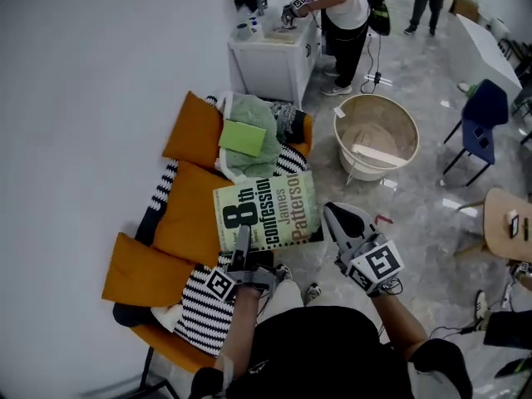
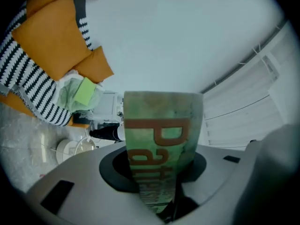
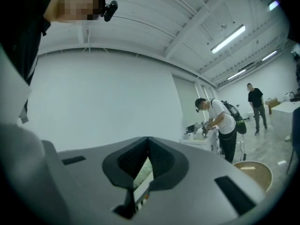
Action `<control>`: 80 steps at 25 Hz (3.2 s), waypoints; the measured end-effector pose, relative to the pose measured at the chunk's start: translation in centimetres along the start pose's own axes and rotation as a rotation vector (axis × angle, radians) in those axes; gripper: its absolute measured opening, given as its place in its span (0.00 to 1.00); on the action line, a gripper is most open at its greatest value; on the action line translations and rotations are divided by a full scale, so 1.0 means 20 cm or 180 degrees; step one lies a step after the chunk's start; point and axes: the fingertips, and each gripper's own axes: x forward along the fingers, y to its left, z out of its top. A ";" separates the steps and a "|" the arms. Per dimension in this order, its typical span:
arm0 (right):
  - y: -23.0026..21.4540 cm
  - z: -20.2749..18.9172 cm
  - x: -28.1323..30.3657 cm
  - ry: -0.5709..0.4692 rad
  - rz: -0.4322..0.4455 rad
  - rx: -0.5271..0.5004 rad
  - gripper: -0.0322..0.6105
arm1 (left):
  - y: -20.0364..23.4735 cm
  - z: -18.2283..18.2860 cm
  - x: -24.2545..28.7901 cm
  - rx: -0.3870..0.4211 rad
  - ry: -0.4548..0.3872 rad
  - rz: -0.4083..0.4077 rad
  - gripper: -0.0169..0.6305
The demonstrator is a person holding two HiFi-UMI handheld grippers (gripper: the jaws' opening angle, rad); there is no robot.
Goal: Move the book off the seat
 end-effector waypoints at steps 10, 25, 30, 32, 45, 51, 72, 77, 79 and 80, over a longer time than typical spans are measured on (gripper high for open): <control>-0.40 0.00 -0.05 -0.0029 -0.0895 0.0114 0.07 | 0.23 -0.18 0.43 -0.0212 0.0809 0.0108 0.28; -0.71 0.02 -0.01 -0.0106 -0.1882 -0.0034 0.07 | 0.41 -0.41 1.08 -0.0445 0.1946 0.0010 0.28; -0.88 0.03 -0.15 -0.0152 -0.2211 0.0035 0.07 | 0.45 -0.63 1.20 -0.0512 0.2278 0.0053 0.28; -0.96 0.03 -0.18 -0.0186 -0.2269 0.0061 0.07 | 0.46 -0.72 1.24 -0.0482 0.2394 0.0072 0.28; -1.72 0.07 -0.43 -0.0190 -0.2081 0.0157 0.07 | 0.60 -1.33 1.64 -0.0263 0.2348 0.0185 0.28; -2.01 0.12 -0.51 -0.0167 -0.1905 0.0082 0.07 | 0.70 -1.55 1.79 -0.0260 0.2132 0.0277 0.28; -2.68 -0.12 -0.47 0.0270 -0.2062 0.0318 0.07 | 1.31 -1.85 2.23 -0.0293 0.2278 0.0642 0.28; -2.89 -0.22 -0.37 0.0341 -0.2013 0.0459 0.07 | 1.48 -1.92 2.37 -0.0294 0.2473 0.0699 0.28; -2.96 -0.27 -0.31 0.0412 -0.1932 0.0551 0.07 | 1.55 -1.94 2.43 -0.0307 0.2495 0.0713 0.28; -3.01 -0.29 -0.27 0.0436 -0.1903 0.0563 0.07 | 1.59 -1.94 2.47 -0.0306 0.2518 0.0695 0.28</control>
